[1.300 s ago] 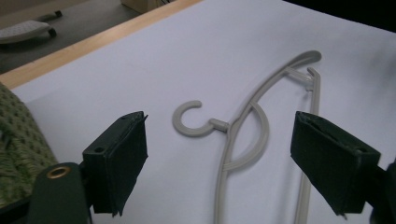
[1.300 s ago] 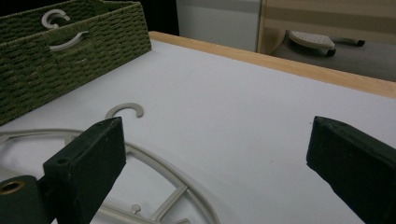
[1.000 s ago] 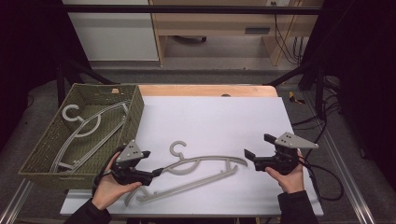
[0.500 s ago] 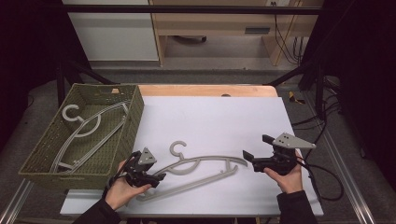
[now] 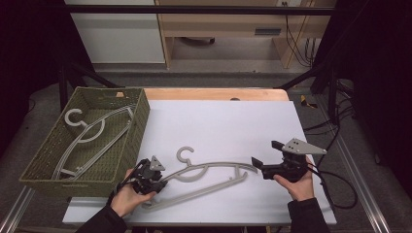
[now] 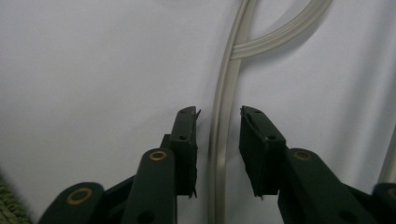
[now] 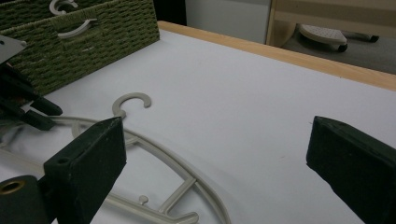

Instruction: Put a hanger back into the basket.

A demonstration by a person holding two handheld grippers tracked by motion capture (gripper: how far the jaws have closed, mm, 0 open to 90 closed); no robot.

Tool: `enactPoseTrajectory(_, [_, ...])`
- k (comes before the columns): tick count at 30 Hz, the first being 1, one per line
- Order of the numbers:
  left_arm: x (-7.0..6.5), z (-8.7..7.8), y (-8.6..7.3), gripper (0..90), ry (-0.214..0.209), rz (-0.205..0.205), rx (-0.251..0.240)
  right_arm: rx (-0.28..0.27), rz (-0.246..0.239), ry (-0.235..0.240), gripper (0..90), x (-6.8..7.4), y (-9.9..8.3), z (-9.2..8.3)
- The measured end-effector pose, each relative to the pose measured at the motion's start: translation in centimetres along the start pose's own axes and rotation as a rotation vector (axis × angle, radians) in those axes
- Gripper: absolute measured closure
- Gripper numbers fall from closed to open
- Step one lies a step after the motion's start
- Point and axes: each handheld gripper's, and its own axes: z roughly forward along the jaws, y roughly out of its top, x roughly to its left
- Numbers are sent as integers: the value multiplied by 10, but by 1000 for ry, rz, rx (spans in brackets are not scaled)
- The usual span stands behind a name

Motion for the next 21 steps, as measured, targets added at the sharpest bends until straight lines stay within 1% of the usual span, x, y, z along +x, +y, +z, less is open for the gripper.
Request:
enactPoseTrajectory(2, [1,0,0,711,-10,-11,5,4,0,-1,53,0,0,0])
enactPoseTrajectory(4, [1,-1,0,769,-3,-24,14,4,-4,-1,53,1,0,1])
enactPoseTrajectory(7, [-4,-1,1,782,15,-21,32,6,-3,0,54,2,0,1])
enactPoseTrajectory(9, [-6,-2,2,792,1,-35,43,10,-5,2,53,2,0,1])
enactPoseTrajectory(10, [-7,-2,2,798,-18,-38,47,12,-4,2,54,2,0,1])
enactPoseTrajectory(11, [-9,-2,1,806,-29,-35,43,13,-5,1,54,2,0,1])
enactPoseTrajectory(13, [-11,-2,2,812,-22,-15,48,13,-6,1,54,2,0,1])
enactPoseTrajectory(14, [-11,-2,2,809,-25,-13,48,7,-4,0,54,2,1,1])
enactPoseTrajectory(15, [-10,-2,2,801,-26,-4,43,7,-5,2,54,2,1,1])
enactPoseTrajectory(17, [-8,-1,4,749,-36,5,43,5,-4,2,54,2,1,0])
enactPoseTrajectory(18, [-8,0,5,741,-38,15,46,6,-2,3,55,2,1,0])
enactPoseTrajectory(19, [-8,1,7,730,-44,18,49,5,-1,4,55,2,1,0])
enactPoseTrajectory(21, [-7,3,10,729,-43,25,57,6,-1,4,55,2,1,0])
